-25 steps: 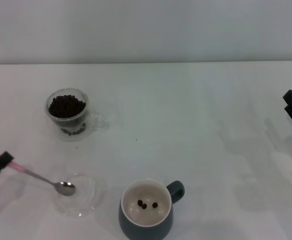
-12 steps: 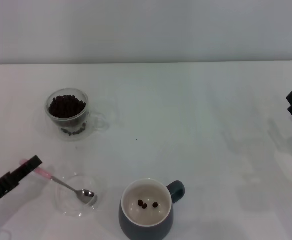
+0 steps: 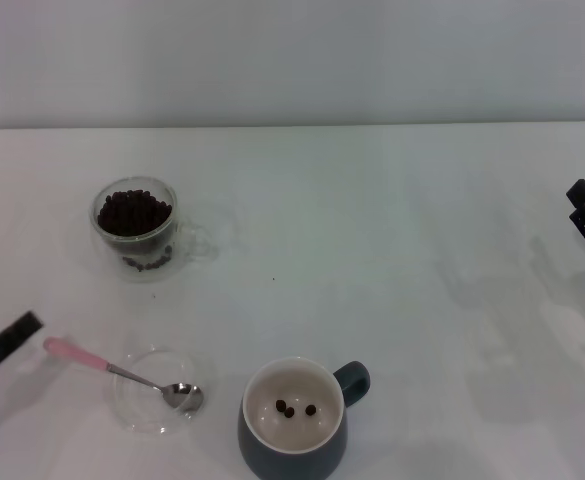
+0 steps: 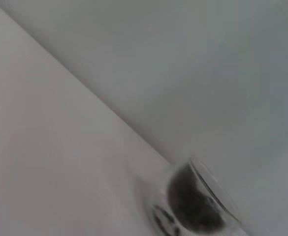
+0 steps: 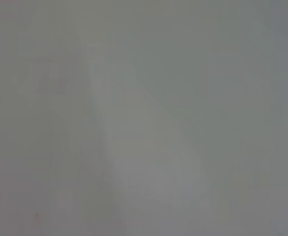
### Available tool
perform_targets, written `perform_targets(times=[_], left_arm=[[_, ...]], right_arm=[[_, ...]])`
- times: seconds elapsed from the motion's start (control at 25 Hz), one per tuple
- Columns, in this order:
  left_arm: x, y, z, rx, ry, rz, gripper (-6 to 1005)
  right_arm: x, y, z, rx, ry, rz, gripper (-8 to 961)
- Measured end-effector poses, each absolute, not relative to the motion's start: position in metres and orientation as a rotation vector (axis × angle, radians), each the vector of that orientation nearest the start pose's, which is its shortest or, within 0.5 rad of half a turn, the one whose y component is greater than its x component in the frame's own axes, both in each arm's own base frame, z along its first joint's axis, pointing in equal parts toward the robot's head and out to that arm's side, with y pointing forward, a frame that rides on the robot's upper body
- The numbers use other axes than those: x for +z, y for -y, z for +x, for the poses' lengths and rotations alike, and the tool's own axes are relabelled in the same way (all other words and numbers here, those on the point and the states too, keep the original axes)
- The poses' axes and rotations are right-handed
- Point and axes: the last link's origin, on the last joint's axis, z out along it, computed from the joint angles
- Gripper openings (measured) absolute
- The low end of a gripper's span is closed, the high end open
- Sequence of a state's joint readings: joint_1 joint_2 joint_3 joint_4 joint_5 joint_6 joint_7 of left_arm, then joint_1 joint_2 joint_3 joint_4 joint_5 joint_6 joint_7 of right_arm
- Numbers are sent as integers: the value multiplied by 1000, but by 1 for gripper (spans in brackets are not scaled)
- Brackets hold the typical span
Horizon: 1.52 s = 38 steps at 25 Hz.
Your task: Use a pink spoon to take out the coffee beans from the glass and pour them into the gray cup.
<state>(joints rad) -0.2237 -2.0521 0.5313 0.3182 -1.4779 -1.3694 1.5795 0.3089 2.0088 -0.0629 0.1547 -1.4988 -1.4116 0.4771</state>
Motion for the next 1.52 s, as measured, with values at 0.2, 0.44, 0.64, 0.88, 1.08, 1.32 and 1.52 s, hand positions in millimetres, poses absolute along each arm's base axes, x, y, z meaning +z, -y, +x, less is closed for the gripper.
perform_targets(times=[0.2, 0.44, 0.64, 0.88, 1.08, 1.32, 1.52], left_arm=[[26, -232, -398, -1020, 1457, -1741, 733], [53, -229, -410, -880, 997, -1654, 853], [45, -239, -401, -736, 676, -1625, 871], [31, -259, -390, -630, 530, -1632, 867], [25, -270, -384, -629, 530, -1598, 865], [26, -274, -383, -660, 561, -1522, 865], [21, -271, -383, -679, 604, -1481, 870]], right_arm=[[1, -262, 363, 931, -762, -1567, 705], [0, -261, 363, 932, -768, -1562, 705], [-1, -260, 364, 918, -764, -1568, 705], [-1, -259, 365, 849, -697, -1573, 705], [-1, -260, 364, 839, -685, -1572, 705], [-2, -260, 364, 840, -684, -1578, 705], [-5, -259, 361, 851, -693, -1580, 705]])
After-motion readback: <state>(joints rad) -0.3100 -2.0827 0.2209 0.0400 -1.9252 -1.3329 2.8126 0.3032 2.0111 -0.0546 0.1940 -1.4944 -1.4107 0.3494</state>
